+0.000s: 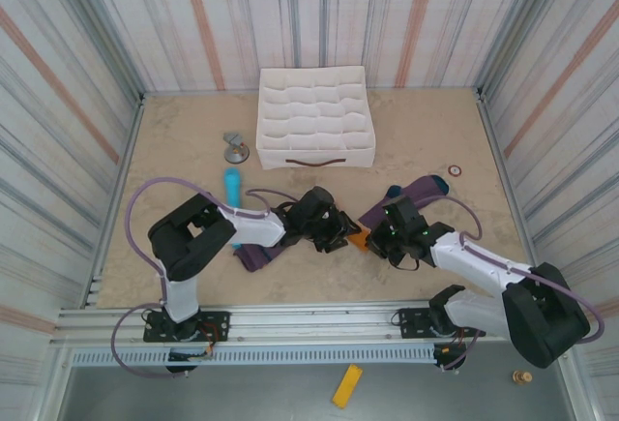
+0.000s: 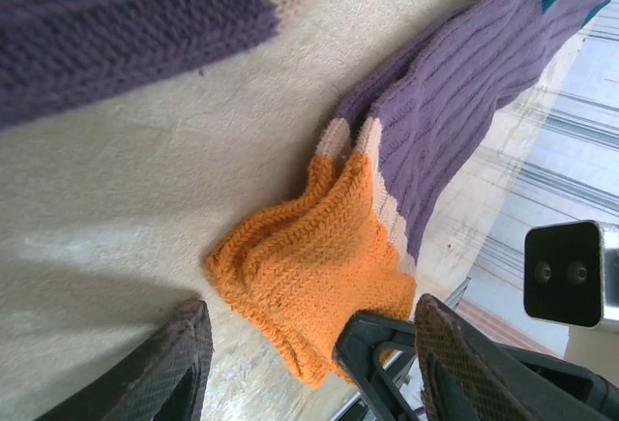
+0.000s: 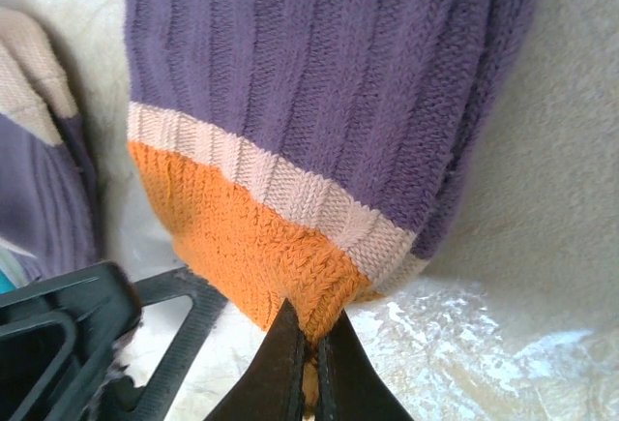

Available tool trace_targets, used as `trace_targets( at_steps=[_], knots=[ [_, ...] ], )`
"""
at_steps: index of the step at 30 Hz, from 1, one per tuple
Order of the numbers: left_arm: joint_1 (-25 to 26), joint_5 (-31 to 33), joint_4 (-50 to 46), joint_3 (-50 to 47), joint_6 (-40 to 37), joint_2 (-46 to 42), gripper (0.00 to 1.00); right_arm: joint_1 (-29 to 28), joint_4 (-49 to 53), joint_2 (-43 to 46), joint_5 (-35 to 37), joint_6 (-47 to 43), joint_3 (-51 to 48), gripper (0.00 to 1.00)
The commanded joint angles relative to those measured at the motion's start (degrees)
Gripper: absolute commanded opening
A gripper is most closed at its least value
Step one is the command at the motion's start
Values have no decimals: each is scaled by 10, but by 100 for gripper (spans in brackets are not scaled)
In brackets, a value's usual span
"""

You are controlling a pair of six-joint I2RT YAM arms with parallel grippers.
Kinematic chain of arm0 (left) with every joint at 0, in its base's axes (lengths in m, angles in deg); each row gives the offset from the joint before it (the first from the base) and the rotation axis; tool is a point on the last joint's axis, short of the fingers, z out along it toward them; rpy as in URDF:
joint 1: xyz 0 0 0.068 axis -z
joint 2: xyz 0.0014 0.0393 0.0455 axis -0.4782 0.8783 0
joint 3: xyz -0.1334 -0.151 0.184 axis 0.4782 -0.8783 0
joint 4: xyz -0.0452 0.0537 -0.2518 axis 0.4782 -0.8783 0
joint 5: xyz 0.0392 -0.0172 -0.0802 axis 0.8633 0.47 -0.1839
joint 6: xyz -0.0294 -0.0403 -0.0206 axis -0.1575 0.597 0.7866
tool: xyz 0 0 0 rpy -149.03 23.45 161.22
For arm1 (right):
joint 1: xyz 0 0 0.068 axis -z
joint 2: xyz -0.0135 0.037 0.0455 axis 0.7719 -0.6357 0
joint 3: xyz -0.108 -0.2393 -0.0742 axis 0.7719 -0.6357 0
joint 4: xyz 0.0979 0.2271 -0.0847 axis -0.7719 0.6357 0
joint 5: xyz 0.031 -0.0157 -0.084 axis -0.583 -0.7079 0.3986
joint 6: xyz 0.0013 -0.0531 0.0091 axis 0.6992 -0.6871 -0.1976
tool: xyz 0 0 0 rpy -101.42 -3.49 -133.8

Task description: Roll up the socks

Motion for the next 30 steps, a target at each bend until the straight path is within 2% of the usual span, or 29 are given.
trace_targets(
  at_steps=[1,18,22,30],
  knots=[
    [6,4,-22,-16,21,18,59,7,16,13,-9,-5,19,0],
    [14,12,53,-32,85,44,63,8,-1,41,-8,21,14,0],
    [18,24,73,-34,104,52,60,8,-7,44,-9,25,12,0],
    [18,62,67,-55,108,35,46,8,-6,52,-13,22,12,1]
  ],
)
